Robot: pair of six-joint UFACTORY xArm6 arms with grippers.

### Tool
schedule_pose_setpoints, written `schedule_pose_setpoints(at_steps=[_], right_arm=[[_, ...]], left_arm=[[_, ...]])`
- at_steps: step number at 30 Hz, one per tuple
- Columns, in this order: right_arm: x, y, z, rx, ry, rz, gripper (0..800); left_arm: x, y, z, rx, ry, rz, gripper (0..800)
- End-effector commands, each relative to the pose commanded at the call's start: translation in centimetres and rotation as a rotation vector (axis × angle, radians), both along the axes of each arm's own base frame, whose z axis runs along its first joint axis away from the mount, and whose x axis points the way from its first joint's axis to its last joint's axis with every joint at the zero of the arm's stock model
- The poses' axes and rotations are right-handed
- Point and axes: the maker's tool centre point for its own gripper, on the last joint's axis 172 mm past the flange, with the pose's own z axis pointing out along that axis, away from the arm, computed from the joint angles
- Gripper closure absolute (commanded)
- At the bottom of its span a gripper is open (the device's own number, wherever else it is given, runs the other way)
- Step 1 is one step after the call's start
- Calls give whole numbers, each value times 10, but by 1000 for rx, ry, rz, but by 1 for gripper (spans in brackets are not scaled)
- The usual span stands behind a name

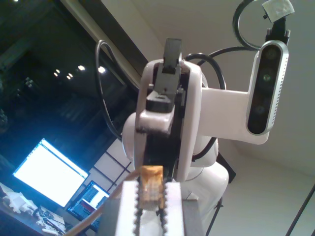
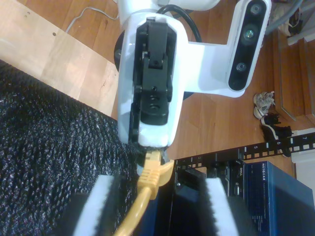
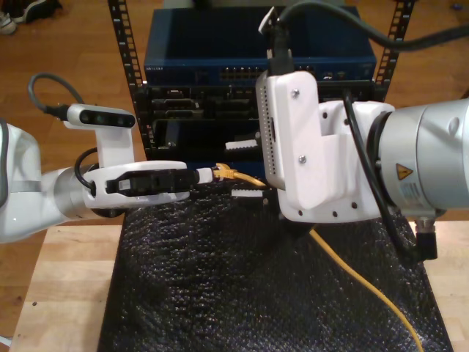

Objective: Grab the cable and plug it in

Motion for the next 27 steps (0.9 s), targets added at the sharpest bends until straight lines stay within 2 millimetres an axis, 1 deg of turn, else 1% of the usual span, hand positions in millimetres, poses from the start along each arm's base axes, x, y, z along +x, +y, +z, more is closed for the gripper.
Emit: schedule_pose_setpoints(at_steps=[10, 15, 21, 23, 27], right_arm=[[-1, 1, 0, 1, 1, 3, 498], [-5, 5, -1, -1, 3, 16, 514], [-7, 8, -3, -4, 7, 25, 517], [-7, 8, -4, -5, 8, 25, 534], [-8, 8, -4, -5, 8, 27, 537]], left_arm=[[0, 0, 0, -2, 1, -1, 783], [0, 0, 0, 0, 0, -2, 783], [-2, 0, 0, -2, 0, -7, 782], [-2, 1, 2, -6, 1, -10, 782], [-3, 1, 2, -7, 0, -12, 780]])
